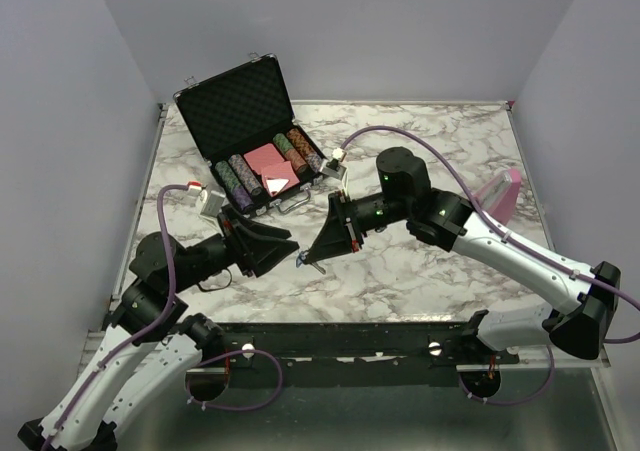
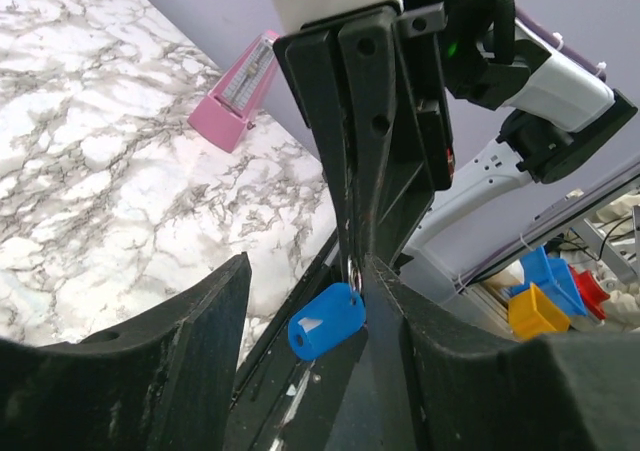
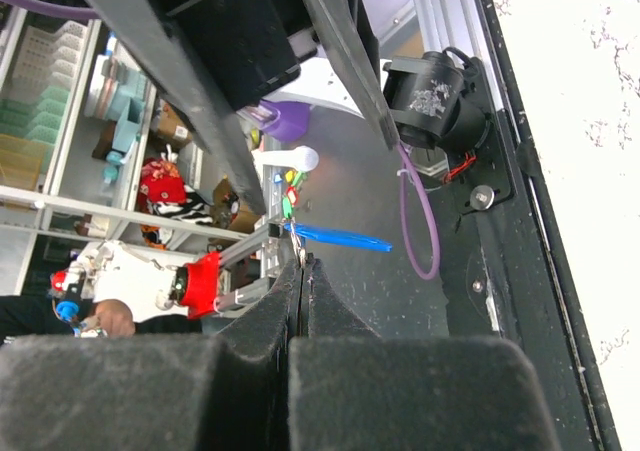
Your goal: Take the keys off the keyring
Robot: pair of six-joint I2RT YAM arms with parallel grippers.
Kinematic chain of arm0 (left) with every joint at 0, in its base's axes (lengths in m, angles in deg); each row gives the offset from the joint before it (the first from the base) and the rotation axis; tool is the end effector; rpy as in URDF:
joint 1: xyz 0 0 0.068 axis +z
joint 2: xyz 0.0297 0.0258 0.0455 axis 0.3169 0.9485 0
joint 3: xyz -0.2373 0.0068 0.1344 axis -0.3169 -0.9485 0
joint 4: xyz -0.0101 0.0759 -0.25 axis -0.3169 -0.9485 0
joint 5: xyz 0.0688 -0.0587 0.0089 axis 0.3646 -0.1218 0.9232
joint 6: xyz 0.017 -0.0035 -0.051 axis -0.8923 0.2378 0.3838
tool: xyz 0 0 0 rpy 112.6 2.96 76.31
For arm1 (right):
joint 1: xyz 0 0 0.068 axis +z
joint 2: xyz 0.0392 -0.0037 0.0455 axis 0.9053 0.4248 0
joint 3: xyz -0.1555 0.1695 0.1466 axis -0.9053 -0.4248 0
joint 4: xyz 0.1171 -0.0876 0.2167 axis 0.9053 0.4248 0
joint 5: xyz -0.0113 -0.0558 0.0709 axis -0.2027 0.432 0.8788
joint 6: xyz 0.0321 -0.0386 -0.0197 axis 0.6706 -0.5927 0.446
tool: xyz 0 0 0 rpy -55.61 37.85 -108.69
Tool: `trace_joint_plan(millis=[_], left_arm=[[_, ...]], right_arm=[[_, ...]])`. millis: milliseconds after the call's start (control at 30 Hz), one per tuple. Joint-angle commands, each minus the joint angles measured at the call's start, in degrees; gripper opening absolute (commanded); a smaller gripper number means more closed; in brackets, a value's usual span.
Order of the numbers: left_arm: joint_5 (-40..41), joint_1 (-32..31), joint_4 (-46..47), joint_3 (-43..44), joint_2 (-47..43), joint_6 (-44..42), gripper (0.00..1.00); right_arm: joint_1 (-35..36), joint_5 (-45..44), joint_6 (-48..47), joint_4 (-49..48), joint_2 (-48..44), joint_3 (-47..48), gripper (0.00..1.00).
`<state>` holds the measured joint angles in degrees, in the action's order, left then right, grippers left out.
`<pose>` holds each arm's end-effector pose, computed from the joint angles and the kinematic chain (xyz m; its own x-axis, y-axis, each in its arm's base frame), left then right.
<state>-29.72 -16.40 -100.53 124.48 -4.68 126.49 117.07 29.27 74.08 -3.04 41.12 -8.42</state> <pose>0.0754 -0.0718 0.3718 -0.5100 -0.3614 -0.7805 0.7165 0.3236 -0.6180 0.1572 0.2473 0.3808 -0.7397 -0.3052 -0.5998 -0.6316 0.0074 0.7752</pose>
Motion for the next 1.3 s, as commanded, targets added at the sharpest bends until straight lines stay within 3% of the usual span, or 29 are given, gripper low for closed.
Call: trace_joint_plan(millis=[0, 967, 1200, 1267], left_arm=[[0.7, 0.2, 4.9, -2.3, -2.3, 2.8, 0.55], [-6.0, 0.2, 6.4, -4.2, 0.2, 3.8, 0.40], [-6.6, 0.2, 6.9, -4.5, 0.2, 4.1, 0.19], [-7.0, 0.2, 6.9, -4.5, 0.5, 4.0, 0.09]], right_arm=[[0.5, -1.4, 2.6, -2.4, -1.1, 0.8, 0.01], [0.4, -0.4, 1.2, -1.0, 0.6, 2.8, 0.01], [0.4, -0.1, 1.3, -1.1, 1.0, 2.9, 0.01], [0.4, 0.2, 1.3, -1.2, 1.2, 3.0, 0.01]])
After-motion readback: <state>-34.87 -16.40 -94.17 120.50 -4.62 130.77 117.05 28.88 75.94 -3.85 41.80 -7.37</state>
